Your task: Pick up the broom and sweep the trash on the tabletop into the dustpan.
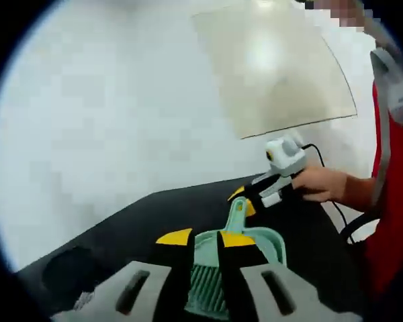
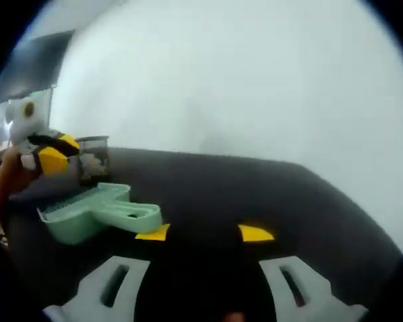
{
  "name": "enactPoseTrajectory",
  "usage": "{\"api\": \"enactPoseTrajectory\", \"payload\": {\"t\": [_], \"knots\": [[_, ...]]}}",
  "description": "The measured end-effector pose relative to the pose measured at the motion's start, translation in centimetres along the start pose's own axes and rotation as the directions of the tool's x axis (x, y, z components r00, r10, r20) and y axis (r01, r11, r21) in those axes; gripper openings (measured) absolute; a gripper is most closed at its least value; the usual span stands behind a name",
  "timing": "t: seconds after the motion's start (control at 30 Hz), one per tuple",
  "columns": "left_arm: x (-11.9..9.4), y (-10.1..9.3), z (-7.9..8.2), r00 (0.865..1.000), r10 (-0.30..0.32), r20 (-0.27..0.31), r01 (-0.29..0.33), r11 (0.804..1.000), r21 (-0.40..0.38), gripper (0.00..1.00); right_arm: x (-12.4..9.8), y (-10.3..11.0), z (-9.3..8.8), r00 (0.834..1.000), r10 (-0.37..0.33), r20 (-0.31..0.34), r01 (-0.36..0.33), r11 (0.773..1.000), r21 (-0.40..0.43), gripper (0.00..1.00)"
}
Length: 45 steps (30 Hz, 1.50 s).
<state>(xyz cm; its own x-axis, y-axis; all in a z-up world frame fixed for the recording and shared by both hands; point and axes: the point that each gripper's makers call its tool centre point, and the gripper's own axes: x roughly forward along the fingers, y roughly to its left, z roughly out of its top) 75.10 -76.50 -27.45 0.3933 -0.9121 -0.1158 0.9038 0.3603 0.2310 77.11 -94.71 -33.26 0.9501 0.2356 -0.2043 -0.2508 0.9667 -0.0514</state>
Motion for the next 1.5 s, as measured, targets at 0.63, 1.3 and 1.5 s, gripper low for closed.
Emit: {"api": "enactPoseTrajectory", "payload": {"t": [0.63, 1.3, 1.5], "knots": [[-8.8, 4.6, -2.4, 0.993, 0.112, 0.035, -0.106, 0.987, -0.124, 0.33, 0.2, 0.7, 0.1, 0.999, 0.049, 0.012, -0.049, 0.999, 0.02, 0.43], [-13.2, 7.5, -6.7, 0.981, 0.19, -0.026, -0.191, 0.954, -0.23, 0.6, 1.3, 3.8, 0.3, 0.99, 0.141, -0.014, -0.142, 0.984, -0.112, 0.49], [-13.7, 7.7, -7.0, 0.981, 0.19, -0.027, -0.19, 0.949, -0.25, 0.59, 1.2, 2.8, 0.1, 0.992, 0.127, -0.001, -0.126, 0.991, -0.036, 0.5]]}}
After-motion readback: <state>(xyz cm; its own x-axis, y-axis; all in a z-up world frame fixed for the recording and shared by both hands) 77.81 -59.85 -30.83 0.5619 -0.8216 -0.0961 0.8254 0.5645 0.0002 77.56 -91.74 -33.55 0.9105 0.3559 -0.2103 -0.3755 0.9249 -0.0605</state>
